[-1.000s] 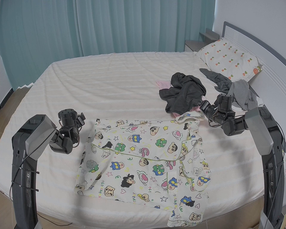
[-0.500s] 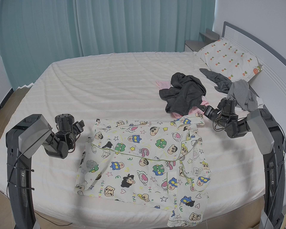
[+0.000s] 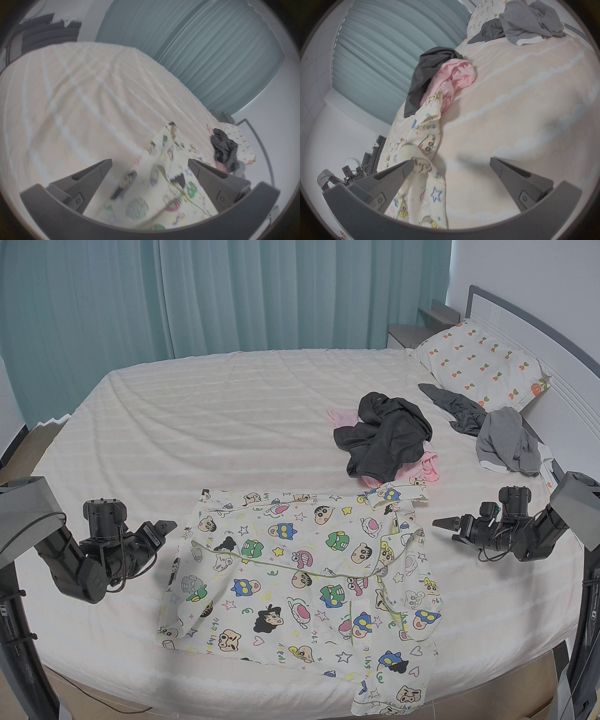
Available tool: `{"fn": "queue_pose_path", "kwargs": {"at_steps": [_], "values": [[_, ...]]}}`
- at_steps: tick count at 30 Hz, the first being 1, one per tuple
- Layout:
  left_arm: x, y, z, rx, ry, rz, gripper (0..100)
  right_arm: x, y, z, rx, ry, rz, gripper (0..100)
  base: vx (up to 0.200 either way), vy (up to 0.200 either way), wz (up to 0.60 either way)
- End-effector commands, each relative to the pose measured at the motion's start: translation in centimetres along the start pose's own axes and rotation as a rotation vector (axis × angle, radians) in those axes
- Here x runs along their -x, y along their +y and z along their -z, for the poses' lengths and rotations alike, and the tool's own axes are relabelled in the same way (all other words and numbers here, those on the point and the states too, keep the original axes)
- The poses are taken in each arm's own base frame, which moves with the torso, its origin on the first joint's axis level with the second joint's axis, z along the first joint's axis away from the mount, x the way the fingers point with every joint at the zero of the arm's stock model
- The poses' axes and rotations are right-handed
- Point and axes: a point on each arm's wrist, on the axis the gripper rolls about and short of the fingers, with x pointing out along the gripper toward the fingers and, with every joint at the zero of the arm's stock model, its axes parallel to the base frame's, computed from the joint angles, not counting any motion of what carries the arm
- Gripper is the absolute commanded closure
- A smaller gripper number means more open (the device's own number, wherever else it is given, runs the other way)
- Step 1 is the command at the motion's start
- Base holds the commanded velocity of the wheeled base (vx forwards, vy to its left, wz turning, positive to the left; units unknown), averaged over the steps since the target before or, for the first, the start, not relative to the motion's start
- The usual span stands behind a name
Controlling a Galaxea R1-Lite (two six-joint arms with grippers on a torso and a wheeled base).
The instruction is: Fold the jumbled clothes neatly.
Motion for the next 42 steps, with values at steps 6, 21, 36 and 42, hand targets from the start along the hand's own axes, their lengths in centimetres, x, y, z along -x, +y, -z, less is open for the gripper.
{"fn": "queue_pose_path", "kwargs": {"at_steps": [6, 21, 36, 42], "values": [[5.3, -0.5, 0.5, 0.081, -0.026, 0.127, 0, 1.2, 1.0, 2.2, 0.034, 0.09, -0.043, 0, 0.0, 0.0, 0.0], [7.3, 1.3, 2.5, 0.078, -0.064, 0.159, 0, -0.6, 3.7, 5.6, 0.139, 0.201, -0.106, 0, 0.0, 0.0, 0.0], [6.7, 2.0, 2.8, 0.085, -0.051, 0.134, 0, -1.3, 3.6, 6.1, 0.136, 0.22, -0.115, 0, 0.0, 0.0, 0.0], [6.5, 2.0, 2.9, 0.084, -0.06, 0.136, 0, -1.2, 3.6, 6.1, 0.128, 0.222, -0.113, 100, 0.0, 0.0, 0.0]]}}
